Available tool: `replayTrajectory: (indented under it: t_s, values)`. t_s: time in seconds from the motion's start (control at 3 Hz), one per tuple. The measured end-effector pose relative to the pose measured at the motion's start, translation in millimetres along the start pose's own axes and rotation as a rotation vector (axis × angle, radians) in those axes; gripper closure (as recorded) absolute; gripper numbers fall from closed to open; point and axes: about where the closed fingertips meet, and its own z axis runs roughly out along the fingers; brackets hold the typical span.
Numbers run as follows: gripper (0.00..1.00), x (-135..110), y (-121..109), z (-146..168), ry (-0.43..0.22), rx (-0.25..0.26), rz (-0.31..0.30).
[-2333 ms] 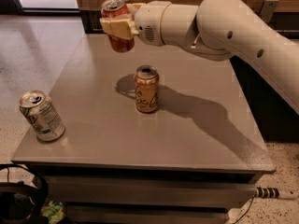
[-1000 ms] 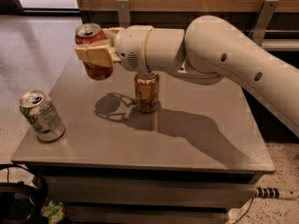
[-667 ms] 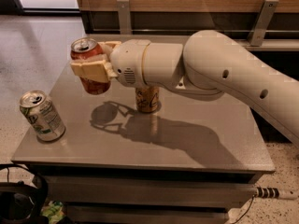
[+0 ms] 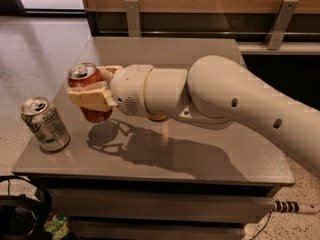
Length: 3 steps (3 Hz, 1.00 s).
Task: Move coke can near 7up can
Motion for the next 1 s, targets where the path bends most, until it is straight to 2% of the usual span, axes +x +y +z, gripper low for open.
replayTrajectory:
  t_s: [0.33,0.67,1.0]
  values:
    - [1.0,40.1,9.0,1.1,0.017,0.001,0.014]
    - [1.0,62.5,10.6,-3.1,0.037,0.011,0.018]
    - [0.85,63.1,12.3,-2.2,0.039,0.008,0.016]
